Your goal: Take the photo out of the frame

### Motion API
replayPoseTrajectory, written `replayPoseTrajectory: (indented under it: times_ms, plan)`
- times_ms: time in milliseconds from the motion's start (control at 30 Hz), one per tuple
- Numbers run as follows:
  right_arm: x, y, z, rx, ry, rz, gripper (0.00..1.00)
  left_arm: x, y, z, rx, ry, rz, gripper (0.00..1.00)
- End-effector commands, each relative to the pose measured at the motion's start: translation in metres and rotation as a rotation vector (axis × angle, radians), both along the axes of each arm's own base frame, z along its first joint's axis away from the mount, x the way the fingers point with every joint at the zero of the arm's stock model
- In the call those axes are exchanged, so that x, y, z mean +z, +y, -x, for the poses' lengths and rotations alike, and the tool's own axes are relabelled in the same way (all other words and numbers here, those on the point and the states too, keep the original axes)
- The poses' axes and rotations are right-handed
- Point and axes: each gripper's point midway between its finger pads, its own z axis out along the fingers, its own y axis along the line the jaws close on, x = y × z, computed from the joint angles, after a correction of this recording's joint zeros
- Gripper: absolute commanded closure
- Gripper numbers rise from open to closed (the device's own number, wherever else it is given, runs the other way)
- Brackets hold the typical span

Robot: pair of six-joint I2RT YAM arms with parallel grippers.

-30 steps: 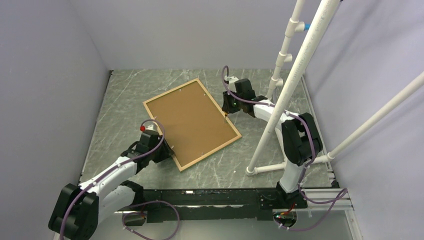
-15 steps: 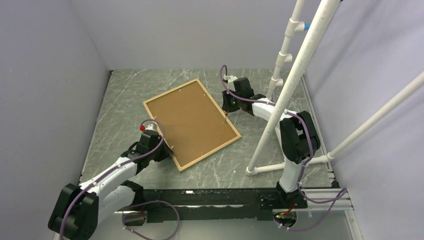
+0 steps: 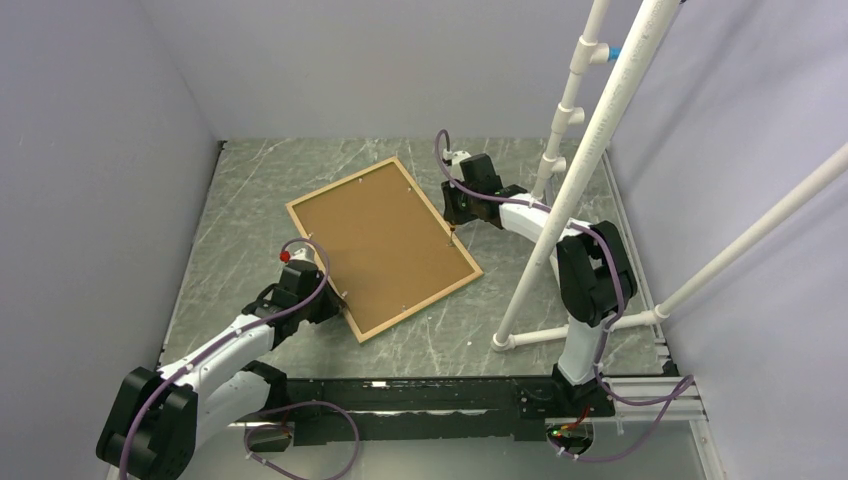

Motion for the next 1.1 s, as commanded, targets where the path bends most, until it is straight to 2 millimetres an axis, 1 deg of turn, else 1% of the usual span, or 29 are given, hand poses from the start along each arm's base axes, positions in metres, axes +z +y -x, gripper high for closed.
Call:
replayPoseTrajectory:
  times_ms: [0, 100, 167, 333, 400, 467, 600, 667, 767, 867, 933, 1067]
  plan:
    - [-0.012, -0.02, 0.027, -0.043, 0.089, 0.092, 1.0, -0.003, 0.014, -0.008, 0.035, -0.033, -0.071, 0.87]
    - [-0.014, -0.025, 0.032, -0.054, 0.112, 0.112, 1.0, -0.004, 0.014, -0.008, 0.037, -0.031, -0.075, 0.87]
    - [-0.015, -0.025, 0.035, -0.049, 0.129, 0.111, 1.0, -0.004, 0.015, -0.008, 0.04, -0.031, -0.074, 0.87]
    - [-0.034, -0.022, 0.046, -0.03, 0.236, 0.124, 1.0, -0.005, 0.015, -0.007, 0.04, -0.029, -0.076, 0.87]
    - [-0.038, -0.021, 0.053, -0.032, 0.271, 0.118, 1.0, -0.006, 0.014, -0.007, 0.039, -0.024, -0.072, 0.86]
    - [-0.037, -0.019, 0.06, -0.024, 0.29, 0.092, 1.0, -0.007, 0.011, -0.007, 0.037, -0.018, -0.058, 0.81]
    - [-0.039, -0.018, 0.066, -0.019, 0.319, 0.088, 1.0, -0.015, 0.009, -0.004, 0.036, -0.001, -0.046, 0.66]
    - [-0.041, -0.017, 0.067, -0.015, 0.329, 0.087, 1.0, -0.02, 0.009, -0.004, 0.028, 0.006, -0.049, 0.63]
    - [-0.043, -0.017, 0.07, -0.011, 0.345, 0.087, 1.0, -0.028, 0.008, -0.003, 0.027, 0.024, -0.054, 0.65]
    - [-0.044, -0.019, 0.076, -0.019, 0.373, 0.088, 1.0, -0.031, 0.008, -0.005, 0.042, 0.027, -0.044, 0.76]
    - [-0.044, -0.019, 0.084, -0.025, 0.403, 0.073, 1.0, -0.031, 0.009, -0.006, 0.059, 0.02, -0.04, 0.8]
    - [-0.035, -0.01, 0.099, -0.026, 0.448, -0.004, 1.0, -0.031, 0.015, -0.004, 0.083, 0.007, -0.051, 0.85]
